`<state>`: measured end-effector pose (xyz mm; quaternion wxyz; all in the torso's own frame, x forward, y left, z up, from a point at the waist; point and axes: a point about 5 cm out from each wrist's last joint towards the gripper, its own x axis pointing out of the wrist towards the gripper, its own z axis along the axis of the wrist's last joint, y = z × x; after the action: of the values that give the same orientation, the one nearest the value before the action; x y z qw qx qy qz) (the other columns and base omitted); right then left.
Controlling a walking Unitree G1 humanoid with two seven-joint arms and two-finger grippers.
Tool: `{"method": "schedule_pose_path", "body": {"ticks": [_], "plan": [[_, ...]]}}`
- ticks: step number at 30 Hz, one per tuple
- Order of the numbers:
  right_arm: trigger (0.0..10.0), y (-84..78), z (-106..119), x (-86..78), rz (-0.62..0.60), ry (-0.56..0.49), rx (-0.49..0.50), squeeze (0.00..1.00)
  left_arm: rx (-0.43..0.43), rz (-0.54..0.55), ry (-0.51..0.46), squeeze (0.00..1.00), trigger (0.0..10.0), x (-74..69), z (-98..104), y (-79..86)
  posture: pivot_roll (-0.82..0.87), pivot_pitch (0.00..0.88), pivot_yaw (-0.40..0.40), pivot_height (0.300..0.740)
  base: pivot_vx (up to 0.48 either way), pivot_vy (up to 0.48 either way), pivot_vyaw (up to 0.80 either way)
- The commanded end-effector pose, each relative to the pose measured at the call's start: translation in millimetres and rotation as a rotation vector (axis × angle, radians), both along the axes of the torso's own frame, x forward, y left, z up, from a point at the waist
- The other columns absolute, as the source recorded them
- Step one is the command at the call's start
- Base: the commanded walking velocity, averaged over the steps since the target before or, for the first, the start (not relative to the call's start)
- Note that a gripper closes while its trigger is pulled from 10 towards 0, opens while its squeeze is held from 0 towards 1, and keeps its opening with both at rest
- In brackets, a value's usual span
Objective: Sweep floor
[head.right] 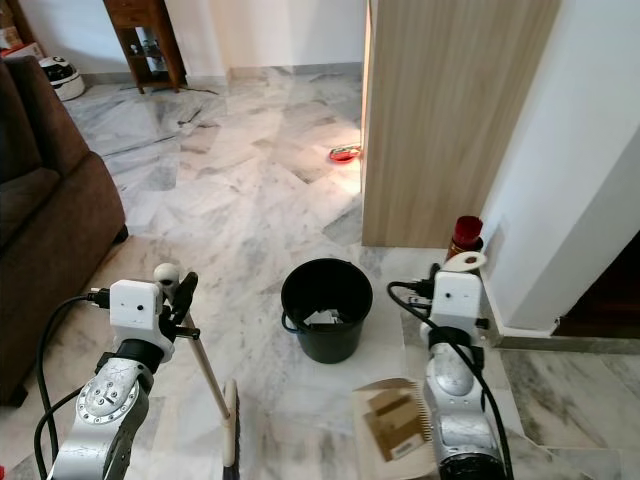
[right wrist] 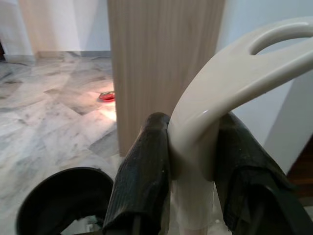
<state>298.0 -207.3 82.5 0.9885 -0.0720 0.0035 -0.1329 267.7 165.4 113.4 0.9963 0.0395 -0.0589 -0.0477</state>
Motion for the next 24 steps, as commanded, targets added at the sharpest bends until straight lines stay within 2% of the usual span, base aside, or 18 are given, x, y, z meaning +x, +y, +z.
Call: {"method": "schedule_pose_path", "body": {"ticks": [1, 3, 5, 8, 9, 11, 13, 14, 16, 24], "plan": [[10.0, 14.1, 18.7, 8.1, 0.057, -0.097, 0.034, 0.00, 0.011, 0.010, -0.052, 0.00, 10.0, 0.9, 10.8, 4.8, -0.06, 0.000, 0.062, 0.740, 0.000, 0.000, 0.00], [10.0, 21.8, 27.0, 9.1, 0.100, -0.149, 0.049, 0.00, 0.013, 0.009, -0.052, 0.00, 10.0, 1.2, 10.8, 4.5, -0.05, 0.000, 0.064, 0.740, 0.000, 0.000, 0.00], [10.0, 23.0, 33.0, 9.7, 0.088, -0.178, 0.029, 0.00, 0.015, 0.006, -0.052, 0.00, 10.0, 1.5, 11.0, 4.1, -0.05, 0.000, 0.065, 0.740, 0.000, 0.000, 0.00], [10.0, 20.8, 37.0, 10.0, 0.053, -0.194, -0.007, 0.00, 0.014, 0.005, -0.052, 0.00, 10.0, 1.5, 11.1, 4.3, -0.05, 0.000, 0.066, 0.740, 0.000, 0.000, 0.00], [10.0, 18.2, 42.6, 10.0, 0.013, -0.220, -0.053, 0.00, 0.015, 0.005, -0.051, 0.00, 10.0, 1.5, 11.1, 4.5, -0.05, 0.000, 0.067, 0.740, 0.000, 0.000, 0.00], [10.0, 12.6, 47.9, 8.8, -0.060, -0.246, -0.073, 0.00, 0.016, 0.005, -0.052, 0.00, 10.0, 1.5, 11.2, 4.5, -0.05, 0.000, 0.067, 0.740, 0.000, 0.000, 0.00], [10.0, 3.8, 54.0, 7.3, -0.150, -0.270, -0.048, 0.00, 0.017, 0.005, -0.052, 0.00, 10.0, 1.6, 11.5, 5.0, -0.05, 0.000, 0.067, 0.740, 0.000, 0.000, 0.00], [10.0, 3.8, 54.0, 7.3, -0.150, -0.270, -0.048, 0.00, 0.017, 0.005, -0.052, 0.00, 10.0, 1.6, 11.5, 5.0, -0.05, 0.000, 0.067, 0.740, 0.000, 0.000, 0.00], [10.0, -8.4, 58.1, 5.0, -0.272, -0.271, 0.011, 0.00, 0.019, 0.005, -0.052, 0.00, 10.0, 1.6, 11.6, 5.0, -0.05, 0.000, 0.069, 0.740, 0.000, 0.000, 0.00], [10.0, -24.1, 58.8, 4.3, -0.394, -0.270, 0.105, 0.00, 0.018, 0.005, -0.055, 0.00, 10.0, 2.1, 12.4, 5.0, -0.05, 0.000, 0.069, 0.740, 0.000, 0.000, 0.00]]}}
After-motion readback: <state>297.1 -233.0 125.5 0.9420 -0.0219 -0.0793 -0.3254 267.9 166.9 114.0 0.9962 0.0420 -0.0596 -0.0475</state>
